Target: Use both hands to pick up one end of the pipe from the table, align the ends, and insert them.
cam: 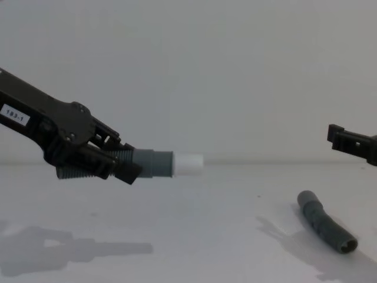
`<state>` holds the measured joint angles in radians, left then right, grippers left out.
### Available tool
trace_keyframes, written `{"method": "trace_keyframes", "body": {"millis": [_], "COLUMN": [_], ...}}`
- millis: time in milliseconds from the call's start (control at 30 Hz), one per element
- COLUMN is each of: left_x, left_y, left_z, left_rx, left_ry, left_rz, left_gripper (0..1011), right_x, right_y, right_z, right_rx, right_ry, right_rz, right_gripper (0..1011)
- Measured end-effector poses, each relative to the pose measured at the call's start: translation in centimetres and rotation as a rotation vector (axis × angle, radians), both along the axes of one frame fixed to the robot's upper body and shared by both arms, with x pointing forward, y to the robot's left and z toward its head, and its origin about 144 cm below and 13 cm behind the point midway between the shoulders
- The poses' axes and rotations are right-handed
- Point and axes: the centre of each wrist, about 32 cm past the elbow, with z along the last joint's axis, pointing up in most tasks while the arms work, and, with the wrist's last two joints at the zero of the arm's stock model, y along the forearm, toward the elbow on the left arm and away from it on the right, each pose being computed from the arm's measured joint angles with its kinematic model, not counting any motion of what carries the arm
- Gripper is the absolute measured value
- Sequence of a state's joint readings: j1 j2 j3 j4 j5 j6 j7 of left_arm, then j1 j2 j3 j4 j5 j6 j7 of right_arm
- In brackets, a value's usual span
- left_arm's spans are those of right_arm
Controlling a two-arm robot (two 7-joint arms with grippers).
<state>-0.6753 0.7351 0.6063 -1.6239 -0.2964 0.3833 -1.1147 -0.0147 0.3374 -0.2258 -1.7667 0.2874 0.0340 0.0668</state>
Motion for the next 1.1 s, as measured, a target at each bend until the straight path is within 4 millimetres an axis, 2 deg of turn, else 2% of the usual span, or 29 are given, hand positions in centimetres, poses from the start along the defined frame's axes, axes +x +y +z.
{"method": "trace_keyframes", "body": {"millis": [800, 1100], "left_x": [-0.2, -0.2], "left_y": [0.4, 0.5], "left_z": [-1.5, -1.6], "left_rx": [-0.040, -0.044], "left_ry": [-0.023, -0.025], "left_rz": [0.047, 0.051], "left_gripper": [332, 332], "right_x": [0.1, 0.5], "right_y": [-0.1, 0.0], "right_z": [0.5, 3.4], "right_rx": [-0.013, -0.067], "right_ry": [0.002, 0.048], "right_rz": [0.019, 0.102], "right_gripper": [1001, 1000]}}
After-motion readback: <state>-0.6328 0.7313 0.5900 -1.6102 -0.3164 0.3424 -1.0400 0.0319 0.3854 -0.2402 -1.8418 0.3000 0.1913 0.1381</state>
